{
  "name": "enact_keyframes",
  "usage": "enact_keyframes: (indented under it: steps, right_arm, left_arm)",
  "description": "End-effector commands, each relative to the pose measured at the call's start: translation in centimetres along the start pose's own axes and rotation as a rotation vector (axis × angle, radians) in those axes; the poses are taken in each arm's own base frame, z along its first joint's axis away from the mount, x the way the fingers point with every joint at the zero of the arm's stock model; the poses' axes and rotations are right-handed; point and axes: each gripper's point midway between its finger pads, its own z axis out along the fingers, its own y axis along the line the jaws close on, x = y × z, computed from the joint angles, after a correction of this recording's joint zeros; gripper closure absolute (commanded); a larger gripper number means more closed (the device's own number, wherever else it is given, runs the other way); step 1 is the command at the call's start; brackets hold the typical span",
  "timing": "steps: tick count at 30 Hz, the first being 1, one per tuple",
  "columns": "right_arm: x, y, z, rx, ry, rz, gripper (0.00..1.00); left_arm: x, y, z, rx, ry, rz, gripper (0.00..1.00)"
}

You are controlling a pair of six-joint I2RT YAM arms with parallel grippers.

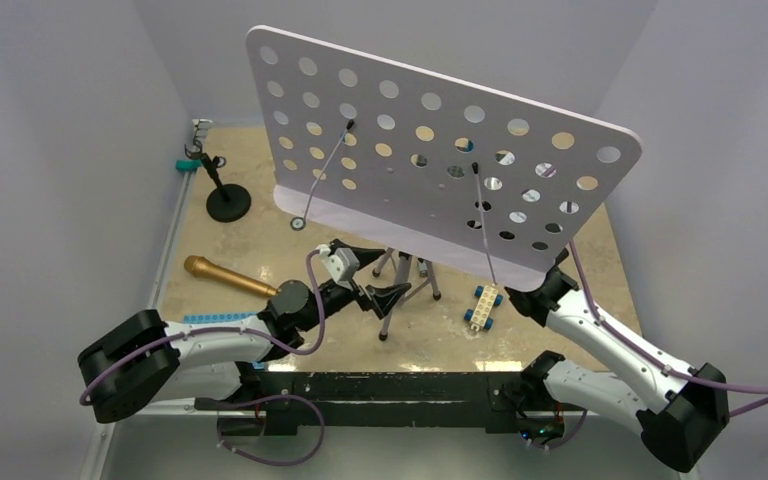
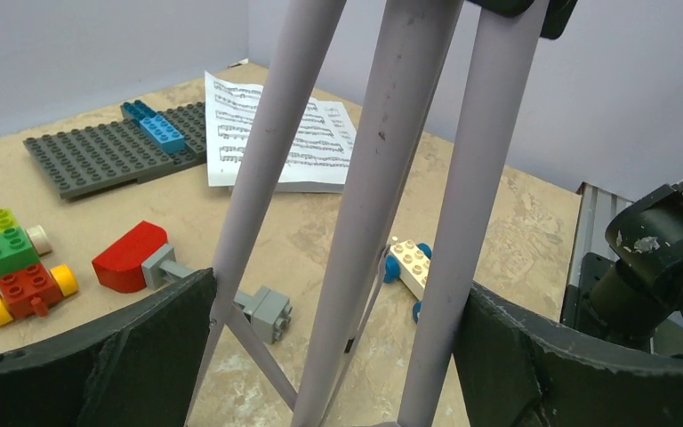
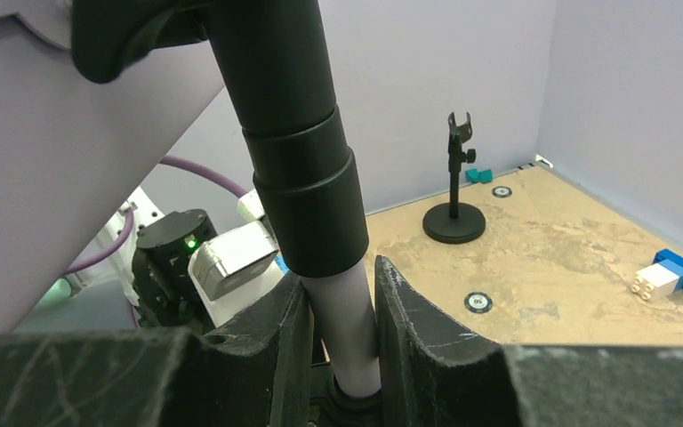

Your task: Pack up the instrument practice props

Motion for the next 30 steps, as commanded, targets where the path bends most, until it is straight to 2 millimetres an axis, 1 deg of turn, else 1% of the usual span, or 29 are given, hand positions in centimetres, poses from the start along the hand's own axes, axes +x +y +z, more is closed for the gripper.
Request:
enact_keyframes:
  steps: [1, 5, 11, 13, 15, 17, 18, 19, 22, 26, 27, 30]
  right_arm:
    - [-4.3, 3.8, -0.6, -0.100, -0.093, 0.102, 1.00]
    - [-4.3, 4.2, -0.7, -0.115, -0.081, 0.112, 1.00]
    - [-4.1, 4.3, -0.6, -0.124, -0.060, 0.141, 1.00]
    - [-4.0, 4.2, -0.7, -0.119, -0.063, 0.140, 1.00]
    - [-4.0, 4.1, -0.8, -0.113, -0.065, 0.134, 1.00]
    - [-4.0, 4.0, -0.8, -0.111, -0.064, 0.130, 1.00]
    - [-4.0, 4.0, -0.8, -0.111, -0.062, 0.127, 1.00]
    - [-3.9, 3.9, -0.8, -0.110, -0.060, 0.125, 1.00]
    - [-3.9, 3.7, -0.7, -0.103, -0.057, 0.126, 1.00]
    - [-4.1, 3.5, -0.5, -0.097, -0.048, 0.140, 1.00]
    - [-4.2, 3.5, -0.5, -0.099, -0.045, 0.148, 1.00]
    - [-4.6, 3.7, -0.3, -0.113, -0.041, 0.191, 1.00]
  left_arm:
    - [-4.1, 0.4, 1.3, 0.039, -0.057, 0.049, 0.00]
    - [-4.7, 0.6, 1.0, 0.080, -0.044, 0.049, 0.00]
    - [-3.9, -0.6, 1.4, 0.171, -0.008, 0.040, 0.00]
    - [-4.2, -0.8, 0.9, 0.178, -0.037, 0.030, 0.00]
    - [-5.1, -0.9, 0.2, 0.173, -0.069, 0.026, 0.00]
    - [-5.8, -0.9, -0.5, 0.158, -0.064, 0.026, 0.00]
    - [-5.3, -0.7, -0.8, 0.147, -0.012, 0.021, 0.00]
    - [-5.3, -0.9, -1.1, 0.148, 0.020, 0.026, 0.00]
    - [-6.1, -1.1, -1.5, 0.149, 0.020, 0.013, 0.00]
    - [-6.1, -0.8, -2.1, 0.115, 0.031, -0.022, 0.00]
    - [-5.9, -0.7, -2.1, 0.110, 0.033, -0.032, 0.00]
    - [-5.4, -1.5, -1.5, 0.162, 0.048, -0.041, 0.00]
